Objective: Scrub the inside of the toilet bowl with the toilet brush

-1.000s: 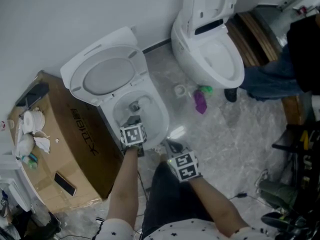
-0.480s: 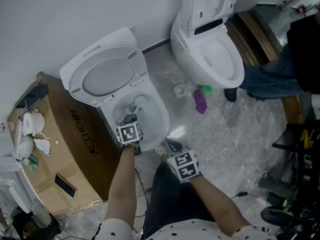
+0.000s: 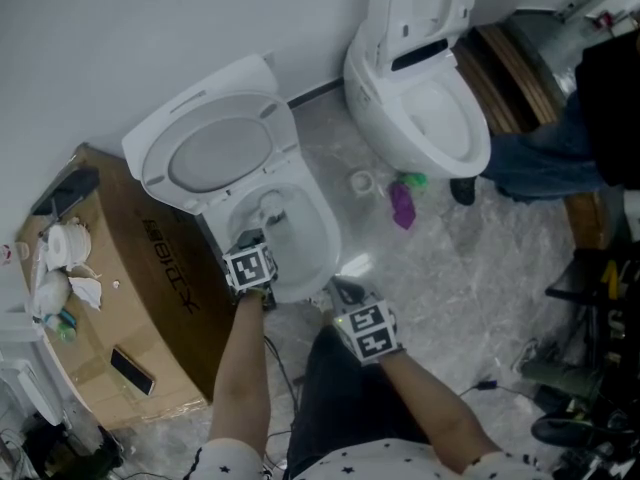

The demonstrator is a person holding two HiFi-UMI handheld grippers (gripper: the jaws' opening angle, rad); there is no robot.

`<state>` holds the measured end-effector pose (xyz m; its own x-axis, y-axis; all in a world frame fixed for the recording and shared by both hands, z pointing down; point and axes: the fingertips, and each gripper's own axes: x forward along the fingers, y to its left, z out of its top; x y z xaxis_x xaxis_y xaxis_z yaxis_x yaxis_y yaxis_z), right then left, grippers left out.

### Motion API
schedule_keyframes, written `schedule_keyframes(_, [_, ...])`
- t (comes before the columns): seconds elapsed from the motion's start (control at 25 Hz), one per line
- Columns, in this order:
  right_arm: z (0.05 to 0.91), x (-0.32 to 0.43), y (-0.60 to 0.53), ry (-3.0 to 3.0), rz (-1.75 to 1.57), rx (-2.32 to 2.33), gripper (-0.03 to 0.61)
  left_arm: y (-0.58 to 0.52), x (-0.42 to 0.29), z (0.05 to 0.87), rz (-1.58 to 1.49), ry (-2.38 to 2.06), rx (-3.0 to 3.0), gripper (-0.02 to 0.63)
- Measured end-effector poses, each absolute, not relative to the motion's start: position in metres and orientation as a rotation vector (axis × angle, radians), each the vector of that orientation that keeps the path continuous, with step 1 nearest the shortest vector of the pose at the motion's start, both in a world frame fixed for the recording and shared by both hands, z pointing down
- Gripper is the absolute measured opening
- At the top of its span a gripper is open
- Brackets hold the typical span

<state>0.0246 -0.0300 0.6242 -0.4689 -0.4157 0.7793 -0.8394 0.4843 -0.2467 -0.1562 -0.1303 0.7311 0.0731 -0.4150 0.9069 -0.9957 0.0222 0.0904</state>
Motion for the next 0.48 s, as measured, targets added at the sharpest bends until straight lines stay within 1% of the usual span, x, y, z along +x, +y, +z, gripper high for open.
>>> schedule_keyframes(0.48, [0.621,0.021,-0.027,-2.082,0.816,1.026,0.006,-0.116,-0.177,0.730,0.855,-1.499,1.470,0.153])
